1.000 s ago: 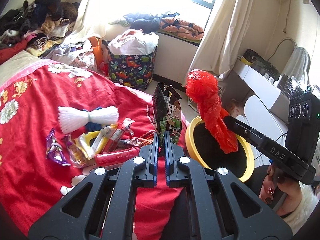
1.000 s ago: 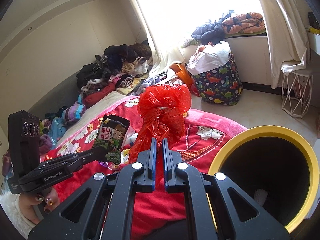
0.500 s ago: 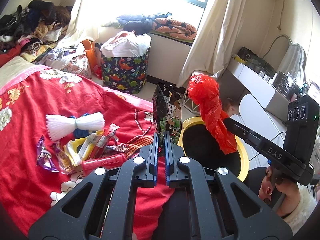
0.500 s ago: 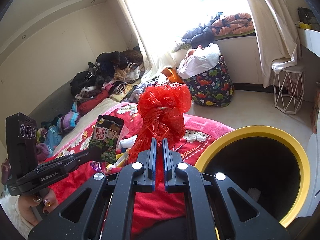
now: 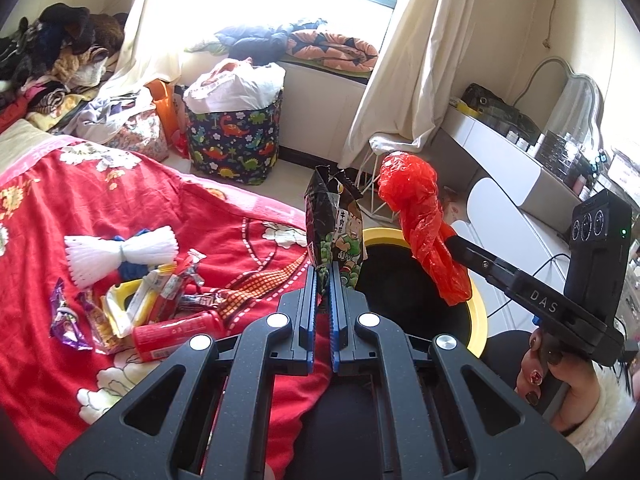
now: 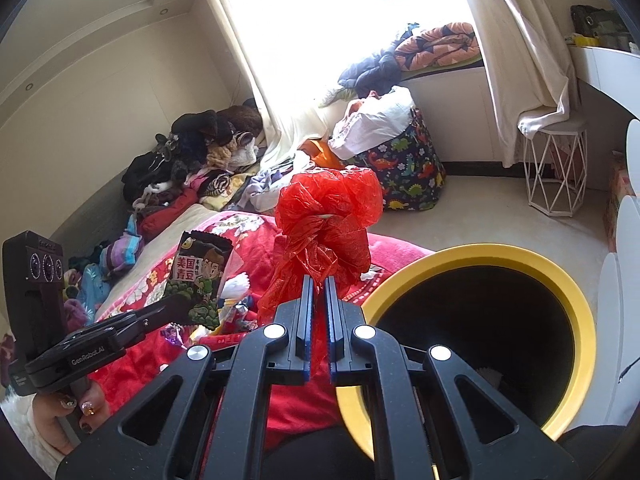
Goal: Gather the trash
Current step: 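Lift and carry the red bag and snack wrapper over the yellow bin, then open both grippers to drop the red bag and wrapper into the bin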
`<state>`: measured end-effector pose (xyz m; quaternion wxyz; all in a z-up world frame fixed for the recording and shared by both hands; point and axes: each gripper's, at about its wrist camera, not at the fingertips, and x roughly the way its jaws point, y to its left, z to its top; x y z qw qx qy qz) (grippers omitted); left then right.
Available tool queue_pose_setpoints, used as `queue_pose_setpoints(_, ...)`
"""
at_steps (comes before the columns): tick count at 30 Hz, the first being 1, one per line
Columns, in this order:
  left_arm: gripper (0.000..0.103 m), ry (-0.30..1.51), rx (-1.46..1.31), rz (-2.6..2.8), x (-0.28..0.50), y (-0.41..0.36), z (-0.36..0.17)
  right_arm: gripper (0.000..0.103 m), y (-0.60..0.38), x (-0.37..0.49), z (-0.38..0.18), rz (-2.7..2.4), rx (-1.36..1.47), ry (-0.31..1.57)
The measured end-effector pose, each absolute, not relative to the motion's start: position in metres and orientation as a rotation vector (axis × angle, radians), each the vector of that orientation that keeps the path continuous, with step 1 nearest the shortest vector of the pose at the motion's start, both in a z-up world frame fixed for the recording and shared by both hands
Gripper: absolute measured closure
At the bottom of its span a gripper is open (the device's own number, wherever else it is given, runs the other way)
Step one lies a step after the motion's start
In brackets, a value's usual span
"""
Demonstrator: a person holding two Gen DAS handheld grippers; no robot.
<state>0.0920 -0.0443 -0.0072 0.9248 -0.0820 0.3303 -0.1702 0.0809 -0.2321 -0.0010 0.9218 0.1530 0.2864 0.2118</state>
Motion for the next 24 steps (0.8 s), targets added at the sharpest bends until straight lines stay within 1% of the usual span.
queue_pose_setpoints(24,0.101,0.727,-0.111,-0.441,0.108,-0.106,-0.026,0.097,-0.282,0.082,-0.026,0.253,0.395,0.661)
